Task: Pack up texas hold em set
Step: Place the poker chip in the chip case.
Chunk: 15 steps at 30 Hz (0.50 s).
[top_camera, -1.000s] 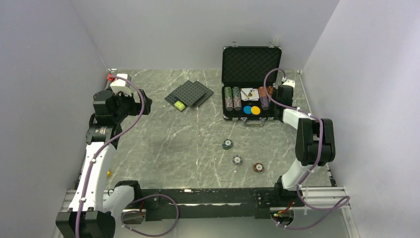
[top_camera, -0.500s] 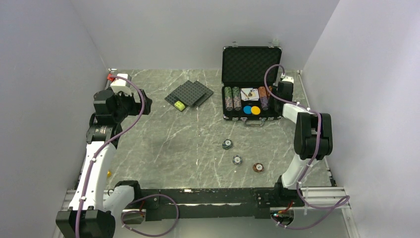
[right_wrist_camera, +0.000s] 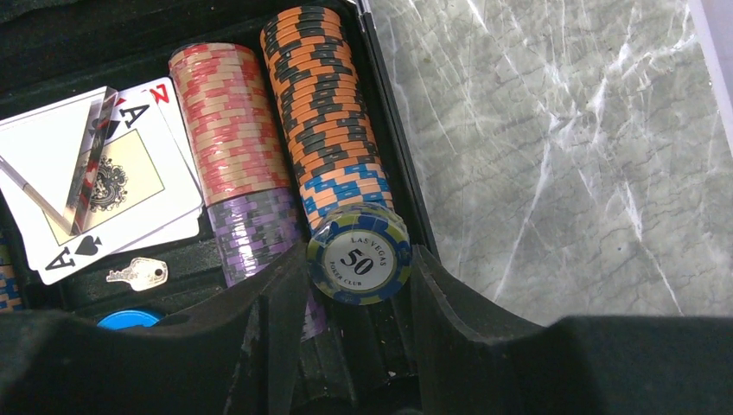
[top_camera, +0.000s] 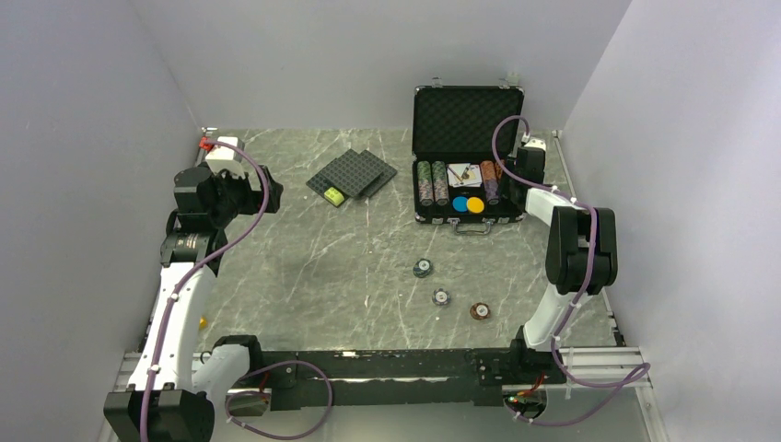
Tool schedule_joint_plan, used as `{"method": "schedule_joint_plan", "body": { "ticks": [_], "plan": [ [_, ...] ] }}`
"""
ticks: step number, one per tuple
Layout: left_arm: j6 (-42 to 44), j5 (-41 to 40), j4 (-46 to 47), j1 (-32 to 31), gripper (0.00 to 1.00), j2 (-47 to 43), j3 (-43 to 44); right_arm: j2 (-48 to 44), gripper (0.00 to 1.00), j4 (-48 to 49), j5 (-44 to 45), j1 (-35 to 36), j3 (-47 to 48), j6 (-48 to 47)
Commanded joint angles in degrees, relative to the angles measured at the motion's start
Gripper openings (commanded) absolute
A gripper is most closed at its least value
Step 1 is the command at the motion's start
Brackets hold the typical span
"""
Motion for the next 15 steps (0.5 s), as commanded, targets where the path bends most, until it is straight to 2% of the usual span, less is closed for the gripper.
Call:
{"method": "schedule_joint_plan", "body": {
  "ticks": [1, 7, 15],
  "plan": [
    [-0.44, -0.16, 1.01, -0.25, 0.98, -0.3, 0.05, -0.58, 0.51, -1.17, -0.83, -0.27, 0.36, 0.58],
    [-0.35, -0.24, 0.93, -0.27, 0.98, -0.3, 0.0, -0.59, 0.64, -1.37, -1.18, -0.29, 0.27, 0.54],
    [-0.34, -0.36, 0.93, -0.25, 0.98, -0.3, 0.05, -1.53, 0.71, -2.65, -1.47, -0.29, 0.02, 1.37]
  ]
}}
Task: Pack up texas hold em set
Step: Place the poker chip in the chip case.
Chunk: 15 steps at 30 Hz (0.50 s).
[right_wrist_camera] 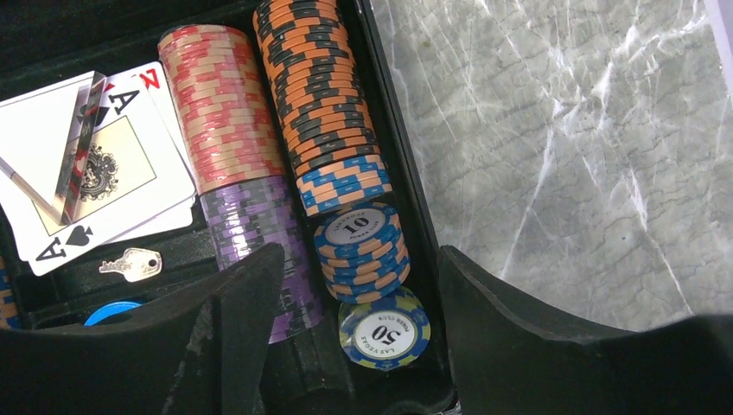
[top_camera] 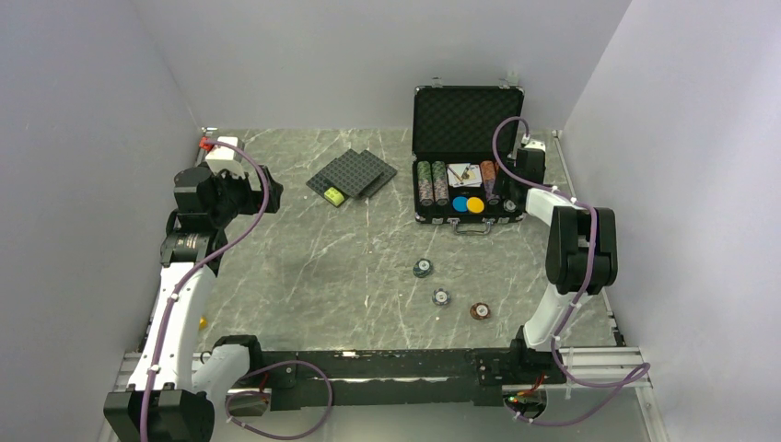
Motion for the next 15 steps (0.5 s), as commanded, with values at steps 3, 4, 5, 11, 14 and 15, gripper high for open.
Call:
{"method": "schedule_joint_plan", "body": {
  "ticks": [3, 4, 5, 11, 14, 15],
  "plan": [
    [-0.35, -0.35, 0.9, -0.26, 0.98, -0.28, 0.03, -2.83, 0.75, -4.05, -0.91, -0.33, 0.29, 2.44],
    [-0.35, -0.35, 0.86, -0.26, 0.98, -0.28, 0.01, -3.43, 0.76, -4.62, -0.98, -0.37, 0.19, 2.84],
    [-0.35, -0.35, 0.9, -0.25, 0.98, -0.34, 0.0, -4.06, 0.78, -4.94, -1.19, -0.46, -0.1, 3.25],
    [-0.35, -0.44, 0.91, -0.27, 0.98, -0.45, 0.03, -7.47, 0.76, -10.47, -1.58, -0.95, -1.1, 5.67],
    [-0.43, -0.28, 0.91, -0.27, 0.98, -0.49, 0.03, -9.82, 0.74, -11.54, -3.26, -0.96, -2.64, 5.16],
    [-0.48, -0.16, 0.97, -0.27, 0.98, -0.46, 0.03, -10.16, 0.73, -12.1, -3.63, -0.99, -2.64, 4.93]
  ]
}}
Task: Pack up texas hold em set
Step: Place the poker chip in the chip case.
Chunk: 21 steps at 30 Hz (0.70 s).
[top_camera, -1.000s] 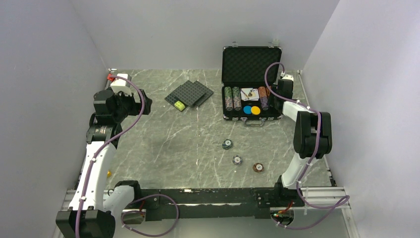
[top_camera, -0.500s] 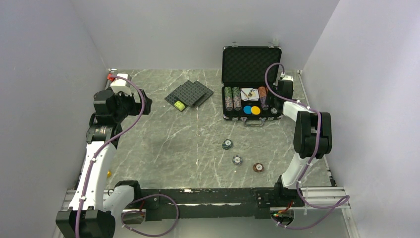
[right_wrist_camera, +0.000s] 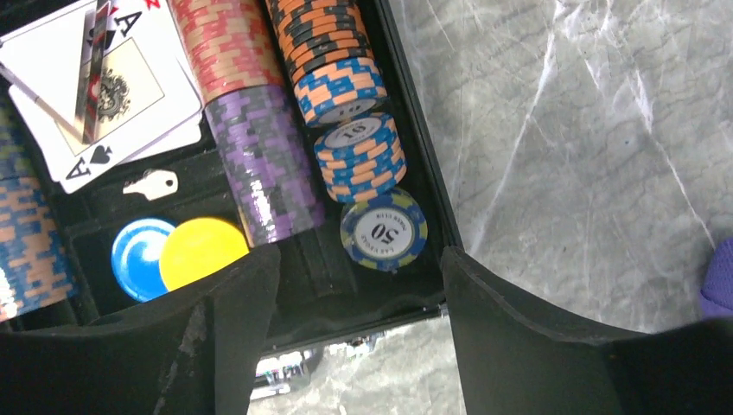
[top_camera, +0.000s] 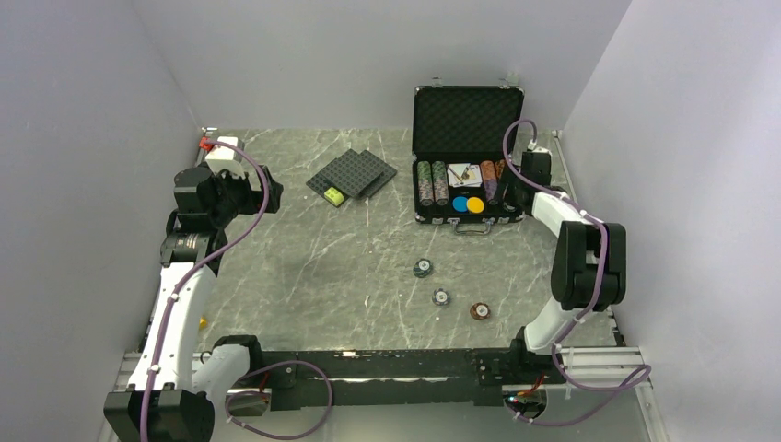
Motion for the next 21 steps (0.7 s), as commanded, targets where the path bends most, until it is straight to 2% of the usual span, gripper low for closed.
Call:
{"method": "schedule_joint_plan", "body": {
  "ticks": [1, 4, 6, 21],
  "plan": [
    [-0.52, -0.08, 0.99, -0.27, 0.98, -0.45, -0.01, -4.45, 0.7, -3.46, -2.11, -0.32, -0.93, 0.57],
    [-0.51, -0.09, 1.0, -0.27, 0.98, -0.54, -0.07, -3.01, 0.58, -5.75, -2.55, -0.34, 0.95, 0.11],
    [-0.4, -0.44, 0.93, -0.27, 0.98, -0.67, -0.06, -1.49, 0.55, -7.44, -3.03, -0.31, 2.32, 0.71],
    [-0.35, -0.51, 0.91, -0.27, 0.98, -0.55, 0.01, 6.61, 0.52, -10.23, 1.38, -0.9, 7.8, 1.39]
  ]
}}
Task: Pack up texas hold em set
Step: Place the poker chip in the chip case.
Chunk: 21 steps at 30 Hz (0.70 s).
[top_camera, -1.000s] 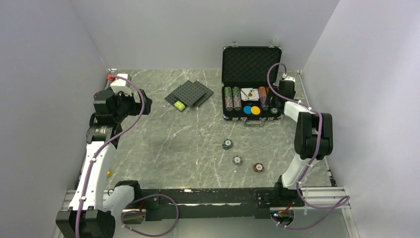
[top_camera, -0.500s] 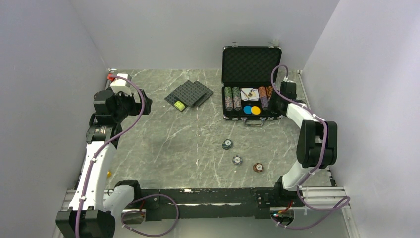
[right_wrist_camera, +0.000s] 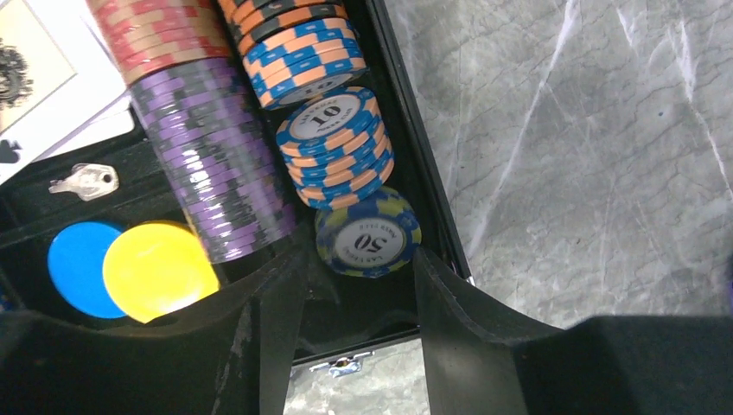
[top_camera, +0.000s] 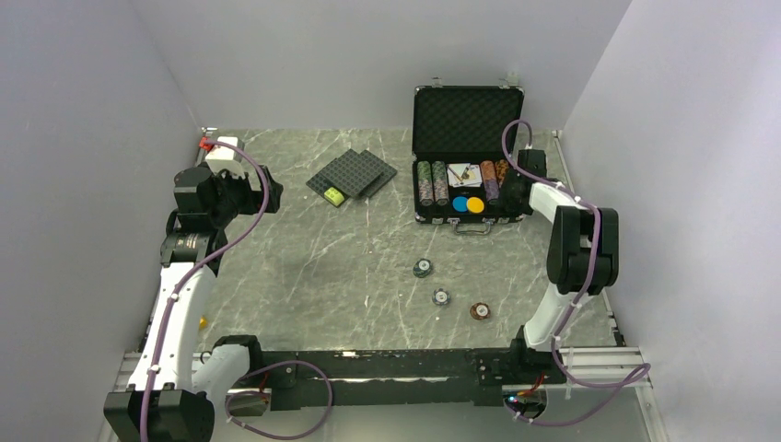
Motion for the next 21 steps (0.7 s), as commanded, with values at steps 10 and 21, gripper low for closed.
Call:
{"method": "schedule_joint_plan", "body": {
  "ticks": [10, 21],
  "plan": [
    [-0.44, -0.44, 0.91, -0.25, 0.98, -0.26, -0.08, 5.94, 0.48, 0.39, -1.09, -1.02, 4.2, 0.75],
    [-0.52, -0.05, 1.0, -0.26, 0.98, -0.27, 0.03, 3.89, 0.26, 6.36, 1.08, -1.04, 1.94, 0.89]
  ]
}}
